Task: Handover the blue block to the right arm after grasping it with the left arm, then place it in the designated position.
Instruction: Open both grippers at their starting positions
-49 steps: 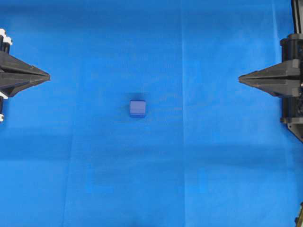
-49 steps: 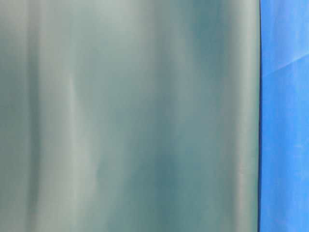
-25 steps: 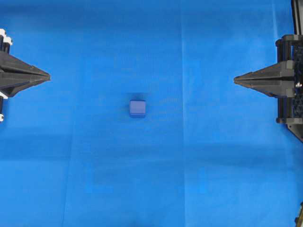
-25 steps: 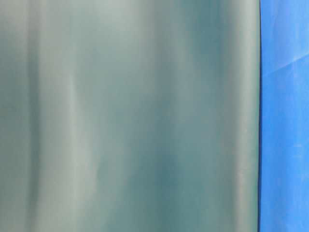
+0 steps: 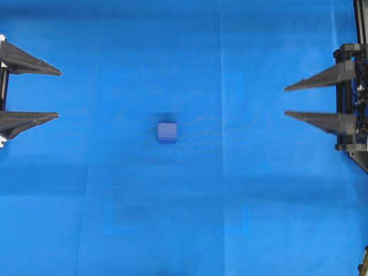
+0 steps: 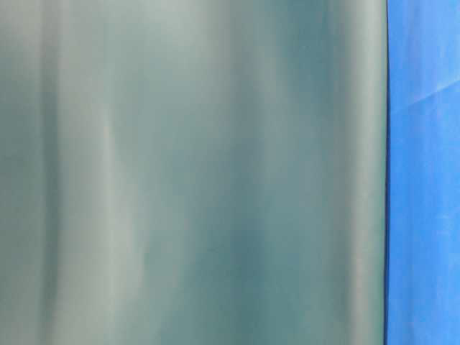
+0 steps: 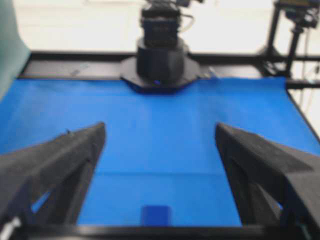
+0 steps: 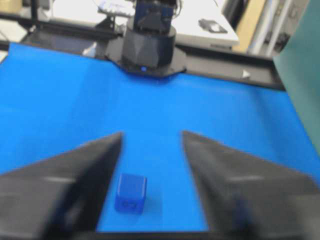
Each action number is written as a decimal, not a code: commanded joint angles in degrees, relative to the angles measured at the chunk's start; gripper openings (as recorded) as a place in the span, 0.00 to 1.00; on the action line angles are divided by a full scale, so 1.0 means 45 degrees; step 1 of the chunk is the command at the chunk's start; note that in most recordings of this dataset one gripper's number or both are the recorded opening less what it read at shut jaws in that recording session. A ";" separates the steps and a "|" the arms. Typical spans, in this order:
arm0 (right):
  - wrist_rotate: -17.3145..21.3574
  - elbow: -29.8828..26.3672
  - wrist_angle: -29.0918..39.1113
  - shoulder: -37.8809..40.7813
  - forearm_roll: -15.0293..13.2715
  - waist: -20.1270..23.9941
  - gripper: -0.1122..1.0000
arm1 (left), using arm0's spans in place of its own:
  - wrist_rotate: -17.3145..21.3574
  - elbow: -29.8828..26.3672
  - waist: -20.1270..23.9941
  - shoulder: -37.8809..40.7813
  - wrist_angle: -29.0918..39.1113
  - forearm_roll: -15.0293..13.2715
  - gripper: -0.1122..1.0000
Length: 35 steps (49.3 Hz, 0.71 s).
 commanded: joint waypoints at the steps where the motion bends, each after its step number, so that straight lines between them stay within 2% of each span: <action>1: 0.0020 -0.0352 -0.0117 0.0156 0.0039 -0.0039 0.78 | 0.0000 -0.0215 0.0000 0.0039 -0.0059 0.0039 0.93; 4: 0.0020 -0.0352 -0.0117 0.0215 0.0039 -0.0059 0.91 | 0.0000 -0.0234 0.0000 0.0039 -0.0059 0.0020 0.93; 6: 0.0020 -0.0352 -0.0117 0.0234 0.0039 -0.0059 0.96 | 0.0000 -0.0234 0.0000 0.0039 -0.0078 0.0039 0.94; 23: 0.0020 -0.0352 -0.0117 0.0254 0.0039 -0.0156 0.98 | 0.0000 -0.0391 0.0039 0.0566 -0.0586 0.0039 0.94; 35: 0.0020 -0.0352 -0.0117 0.0254 0.0039 -0.0254 0.98 | 0.0020 -0.0937 0.0156 0.2285 -0.1582 0.0039 0.94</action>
